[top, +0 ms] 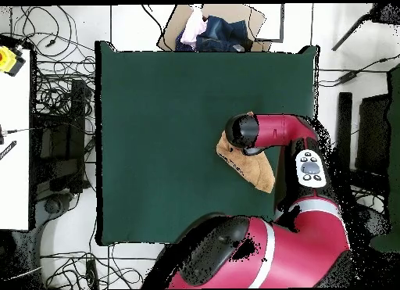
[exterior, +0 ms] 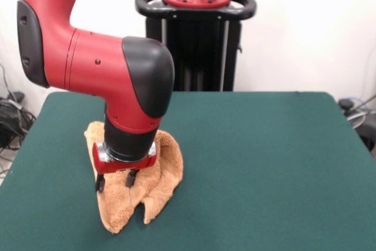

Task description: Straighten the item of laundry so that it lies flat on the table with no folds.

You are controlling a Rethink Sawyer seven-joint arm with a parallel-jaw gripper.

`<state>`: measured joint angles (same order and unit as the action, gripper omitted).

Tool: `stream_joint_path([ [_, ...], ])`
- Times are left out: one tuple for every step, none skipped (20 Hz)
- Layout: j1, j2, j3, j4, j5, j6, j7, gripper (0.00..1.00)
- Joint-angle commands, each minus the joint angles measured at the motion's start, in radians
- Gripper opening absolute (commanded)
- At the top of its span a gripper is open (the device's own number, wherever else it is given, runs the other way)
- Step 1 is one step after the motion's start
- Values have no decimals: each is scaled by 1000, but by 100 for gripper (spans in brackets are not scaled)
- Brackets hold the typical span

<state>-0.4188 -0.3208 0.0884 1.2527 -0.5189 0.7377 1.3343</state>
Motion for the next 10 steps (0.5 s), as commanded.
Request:
stream_joint_path([
  [6,149,82,25,-40,-204,76,100],
  [6,154,82,22,-41,-209,78,100],
  [4,156,85,23,-40,-214,76,100],
  [3,159,86,21,-41,-218,76,100],
  [1,161,88,21,-42,-223,74,100],
  [-3,163,90,21,-43,-229,70,100],
  [-7,166,93,21,-45,-234,66,100],
  [-12,166,96,23,-46,-242,61,100],
  [-15,168,99,24,-48,-247,57,100],
  [-16,169,100,24,-50,-255,57,100],
])
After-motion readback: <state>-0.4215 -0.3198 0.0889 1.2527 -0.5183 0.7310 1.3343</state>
